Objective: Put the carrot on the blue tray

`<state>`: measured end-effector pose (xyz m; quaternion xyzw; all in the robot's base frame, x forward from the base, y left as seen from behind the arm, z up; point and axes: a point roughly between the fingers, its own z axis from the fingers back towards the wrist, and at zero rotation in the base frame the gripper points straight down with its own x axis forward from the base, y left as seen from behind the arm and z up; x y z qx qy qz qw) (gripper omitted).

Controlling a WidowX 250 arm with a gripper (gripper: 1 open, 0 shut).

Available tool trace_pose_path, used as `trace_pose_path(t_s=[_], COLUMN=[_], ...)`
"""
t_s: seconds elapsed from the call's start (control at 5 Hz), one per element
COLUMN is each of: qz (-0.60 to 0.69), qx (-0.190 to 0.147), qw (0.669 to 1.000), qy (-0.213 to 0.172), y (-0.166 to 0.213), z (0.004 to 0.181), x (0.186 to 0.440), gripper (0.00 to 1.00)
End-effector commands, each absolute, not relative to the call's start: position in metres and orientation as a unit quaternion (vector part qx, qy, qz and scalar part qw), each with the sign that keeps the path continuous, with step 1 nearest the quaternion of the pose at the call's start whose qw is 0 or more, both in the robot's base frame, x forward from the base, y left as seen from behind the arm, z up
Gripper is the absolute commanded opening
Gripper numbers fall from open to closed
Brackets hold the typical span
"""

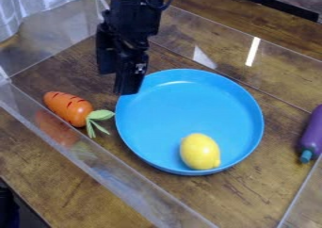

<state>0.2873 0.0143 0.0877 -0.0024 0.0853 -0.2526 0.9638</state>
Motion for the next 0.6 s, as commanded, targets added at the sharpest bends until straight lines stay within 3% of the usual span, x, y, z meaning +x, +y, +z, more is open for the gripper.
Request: trace_pose_path(t_s=[0.0, 0.4], qz=[-0.281, -0.351], qx=[0.004, 0.013], qw=[0.957, 0.933], qy=[0.077, 0.081], y=[0.025, 0.042], z=[0.090, 0.083], x=[0.289, 0.285], gripper=[1.00, 1.00])
